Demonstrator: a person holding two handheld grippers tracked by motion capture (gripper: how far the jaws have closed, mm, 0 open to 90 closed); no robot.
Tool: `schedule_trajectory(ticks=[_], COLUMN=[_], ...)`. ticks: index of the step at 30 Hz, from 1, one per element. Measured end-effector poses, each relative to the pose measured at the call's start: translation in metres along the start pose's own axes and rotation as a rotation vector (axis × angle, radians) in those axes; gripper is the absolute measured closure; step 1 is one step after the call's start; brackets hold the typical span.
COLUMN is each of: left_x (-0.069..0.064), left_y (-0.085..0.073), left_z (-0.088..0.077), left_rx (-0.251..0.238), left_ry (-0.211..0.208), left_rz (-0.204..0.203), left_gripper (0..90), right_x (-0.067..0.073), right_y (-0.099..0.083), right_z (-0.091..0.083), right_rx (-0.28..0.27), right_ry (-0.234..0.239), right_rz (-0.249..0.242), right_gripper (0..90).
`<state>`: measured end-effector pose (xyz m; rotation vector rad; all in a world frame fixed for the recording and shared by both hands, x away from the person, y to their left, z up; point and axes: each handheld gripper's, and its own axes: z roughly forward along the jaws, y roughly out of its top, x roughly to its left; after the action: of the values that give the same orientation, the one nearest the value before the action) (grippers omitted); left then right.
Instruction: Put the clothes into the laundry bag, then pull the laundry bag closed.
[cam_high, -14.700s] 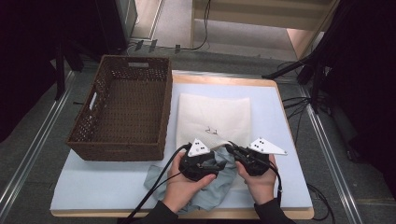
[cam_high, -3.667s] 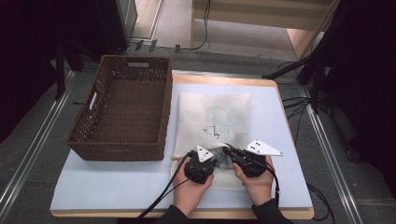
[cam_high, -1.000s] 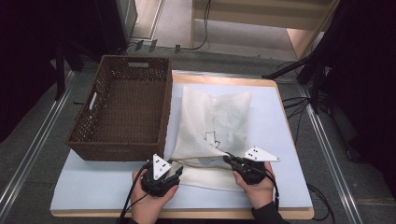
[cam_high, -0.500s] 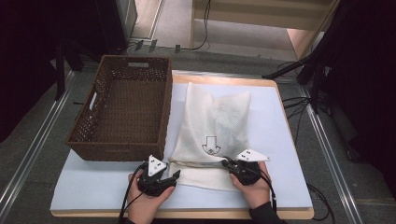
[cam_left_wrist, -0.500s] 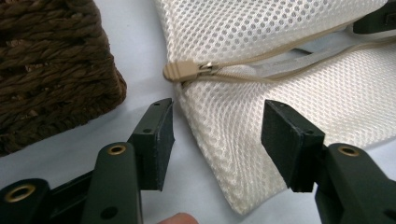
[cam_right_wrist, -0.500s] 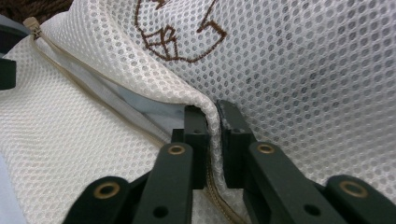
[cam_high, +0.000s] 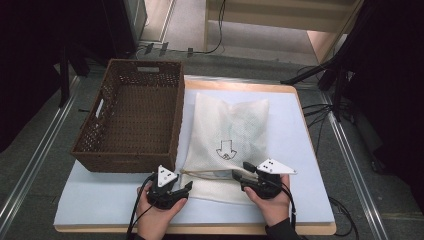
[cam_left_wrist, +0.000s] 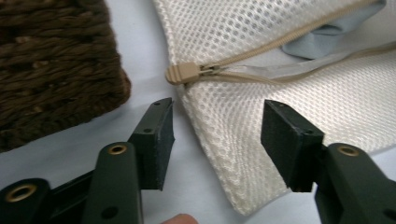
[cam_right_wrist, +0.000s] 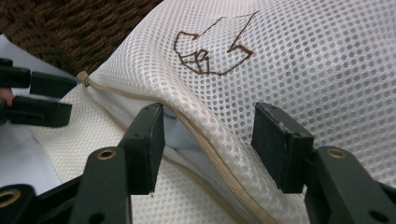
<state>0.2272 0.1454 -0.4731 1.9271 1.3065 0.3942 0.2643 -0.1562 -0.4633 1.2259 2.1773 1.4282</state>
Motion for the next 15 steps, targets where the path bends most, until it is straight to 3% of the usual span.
schedule_trajectory(ticks=[4,6,8,15], left_x=[0.001,0.003,0.005,0.0], left_y=[0.0,-0.001,-0.002,0.003], left_z=[0.001,-0.001,-0.001,-0.01], left_rx=[0.0,-0.005,-0.012,-0.059], left_ry=[-0.012,-0.022,-0.037,-0.057], left_rz=[-0.012,-0.027,-0.028,-0.017], left_gripper=[56.2,74.0,83.6,87.5], right_x=[0.0,0.001,0.002,0.007], right_y=[0.005,0.007,0.012,0.021], right_z=[-0.004,-0.006,-0.01,-0.015], right_rx=[-0.016,-0.028,-0.048,-0.072], right_ry=[-0.013,-0.014,-0.016,-0.006], right_rz=[0.003,0.008,0.011,0.002], right_gripper=[40.3,39.0,38.5,39.7])
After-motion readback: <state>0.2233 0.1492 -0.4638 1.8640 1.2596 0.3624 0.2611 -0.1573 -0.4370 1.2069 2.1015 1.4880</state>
